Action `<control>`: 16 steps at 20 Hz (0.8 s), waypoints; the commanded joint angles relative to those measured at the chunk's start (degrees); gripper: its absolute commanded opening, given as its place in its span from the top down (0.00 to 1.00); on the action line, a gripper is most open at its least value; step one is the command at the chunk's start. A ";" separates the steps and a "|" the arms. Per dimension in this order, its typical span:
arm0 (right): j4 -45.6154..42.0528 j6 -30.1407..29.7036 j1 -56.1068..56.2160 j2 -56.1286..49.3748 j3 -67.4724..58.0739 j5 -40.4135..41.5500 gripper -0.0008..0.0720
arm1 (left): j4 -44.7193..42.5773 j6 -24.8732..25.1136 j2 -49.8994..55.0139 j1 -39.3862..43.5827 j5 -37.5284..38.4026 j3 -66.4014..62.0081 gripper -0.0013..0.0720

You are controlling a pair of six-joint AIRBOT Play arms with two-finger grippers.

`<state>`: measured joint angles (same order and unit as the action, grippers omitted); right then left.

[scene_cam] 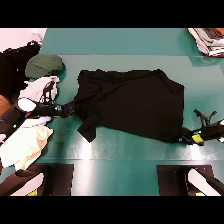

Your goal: Fold the shirts.

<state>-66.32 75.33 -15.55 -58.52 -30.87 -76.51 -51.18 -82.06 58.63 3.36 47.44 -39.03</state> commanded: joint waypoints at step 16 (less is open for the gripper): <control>5.07 0.37 -6.84 8.96 -85.81 1.31 0.97 | -8.87 -3.34 -9.11 -0.07 15.08 -87.80 0.95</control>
<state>-61.21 75.64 -18.02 -49.69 -106.63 -73.97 -59.53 -83.15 49.58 3.31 63.02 -116.38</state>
